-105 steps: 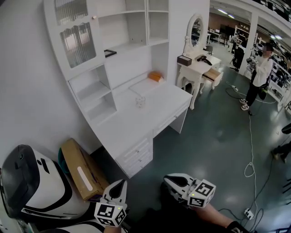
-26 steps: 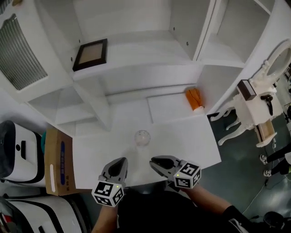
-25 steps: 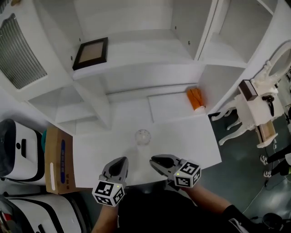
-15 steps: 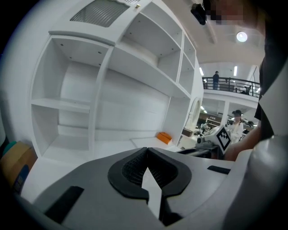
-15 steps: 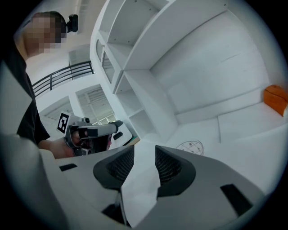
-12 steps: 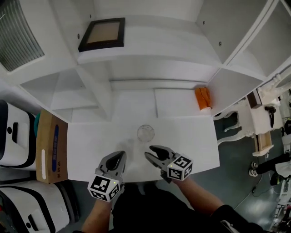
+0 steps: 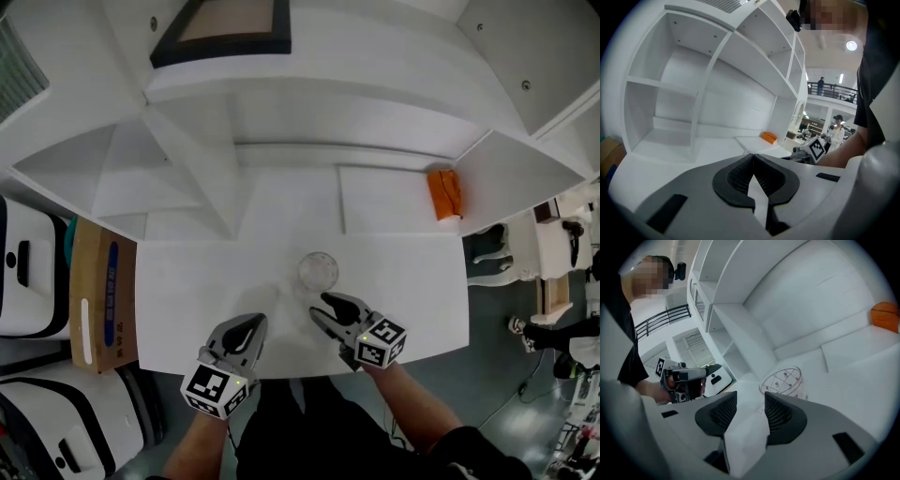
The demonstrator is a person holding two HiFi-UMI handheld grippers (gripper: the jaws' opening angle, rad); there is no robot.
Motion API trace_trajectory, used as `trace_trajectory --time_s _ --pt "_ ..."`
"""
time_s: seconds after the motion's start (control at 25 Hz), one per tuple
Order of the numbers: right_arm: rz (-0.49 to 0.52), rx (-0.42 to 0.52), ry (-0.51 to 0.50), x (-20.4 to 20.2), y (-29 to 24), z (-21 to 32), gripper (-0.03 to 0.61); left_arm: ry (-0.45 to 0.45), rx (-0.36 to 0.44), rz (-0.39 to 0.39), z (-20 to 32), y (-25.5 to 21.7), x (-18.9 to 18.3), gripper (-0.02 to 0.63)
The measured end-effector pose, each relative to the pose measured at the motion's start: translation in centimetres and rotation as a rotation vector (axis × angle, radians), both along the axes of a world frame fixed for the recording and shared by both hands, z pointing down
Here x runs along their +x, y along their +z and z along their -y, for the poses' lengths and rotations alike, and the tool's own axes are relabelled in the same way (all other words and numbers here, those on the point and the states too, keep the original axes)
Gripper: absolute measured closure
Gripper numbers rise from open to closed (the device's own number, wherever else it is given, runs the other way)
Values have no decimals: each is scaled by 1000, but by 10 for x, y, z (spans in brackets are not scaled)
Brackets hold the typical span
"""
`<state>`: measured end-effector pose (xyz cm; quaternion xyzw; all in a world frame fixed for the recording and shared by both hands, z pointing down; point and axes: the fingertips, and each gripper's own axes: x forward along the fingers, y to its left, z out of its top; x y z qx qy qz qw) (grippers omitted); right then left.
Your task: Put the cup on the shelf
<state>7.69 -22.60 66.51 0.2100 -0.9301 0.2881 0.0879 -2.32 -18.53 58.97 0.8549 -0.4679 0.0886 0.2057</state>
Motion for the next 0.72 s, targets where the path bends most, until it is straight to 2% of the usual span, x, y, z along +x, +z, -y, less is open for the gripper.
trace_trajectory --time_s 0.28,0.72 --pt "-23 -33 41 -2 29 -3 436 -8 -14 -7 4 13 0 601" --pt "-3 -66 27 -14 40 5 437 -8 -30 -10 -10 19 9 601"
